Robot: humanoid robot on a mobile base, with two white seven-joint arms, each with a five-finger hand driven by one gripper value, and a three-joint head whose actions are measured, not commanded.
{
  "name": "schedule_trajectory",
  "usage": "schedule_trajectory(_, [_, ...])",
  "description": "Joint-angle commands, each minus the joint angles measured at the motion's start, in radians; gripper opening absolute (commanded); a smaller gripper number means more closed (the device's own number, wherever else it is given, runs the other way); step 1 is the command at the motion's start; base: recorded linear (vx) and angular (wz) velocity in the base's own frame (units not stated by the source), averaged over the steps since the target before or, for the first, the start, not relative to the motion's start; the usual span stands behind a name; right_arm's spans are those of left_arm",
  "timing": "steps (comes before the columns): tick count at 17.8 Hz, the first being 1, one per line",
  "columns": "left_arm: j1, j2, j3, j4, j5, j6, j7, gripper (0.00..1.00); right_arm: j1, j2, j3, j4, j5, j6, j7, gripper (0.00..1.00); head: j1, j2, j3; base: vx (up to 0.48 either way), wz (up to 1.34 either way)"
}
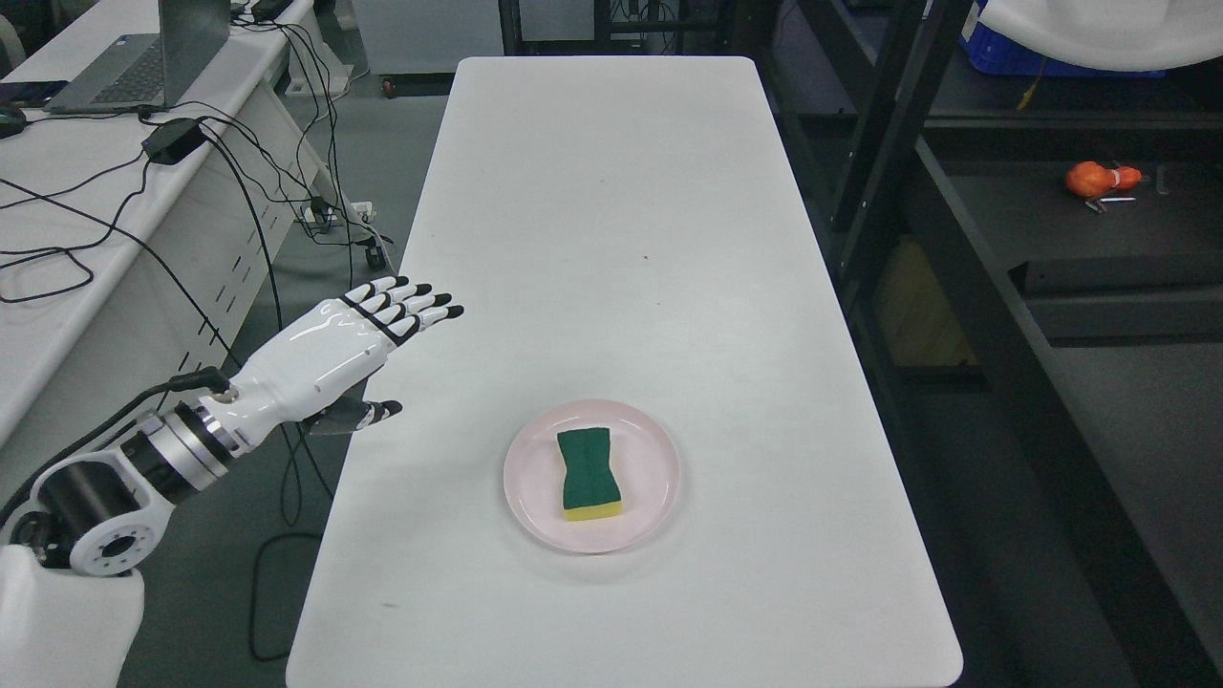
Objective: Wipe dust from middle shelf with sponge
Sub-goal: 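Raise the left hand and reach toward the sponge on the pink plate, then lower the left hand over the sponge and close fingers around it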
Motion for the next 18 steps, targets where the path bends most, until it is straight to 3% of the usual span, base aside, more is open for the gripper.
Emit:
schedule_trajectory(1, [-0.020,0.057,-0.234,-0.092,-0.081,0.000,0.000,0.93,0.000,-0.017,0.000,-0.017,0.000,0.073,0.001,1.00,0.0000,0.000,0.000,0.021,0.00])
schedule_trajectory(10, [0.087,-0.015,-0.300,-0.164,-0.106,0.000,-0.023,0.91,0.000,-0.017,0.000,-0.017,0.000,0.073,0.001,1.00,0.0000,0.000,0.000,0.003,0.00])
schedule_trajectory(15, [0.199,-0.009,-0.145,-0.169,-0.107,0.000,-0.045,0.89,0.000,-0.017,0.000,-0.017,0.000,0.073,-0.001,1.00,0.0000,0.000,0.000,0.000,0.00])
schedule_trajectory(18, [0.196,-0.023,-0.067,-0.176,-0.104,0.000,-0.045,0.89,0.000,-0.017,0.000,-0.017,0.000,0.073,0.001,1.00,0.0000,0.000,0.000,0.000,0.00])
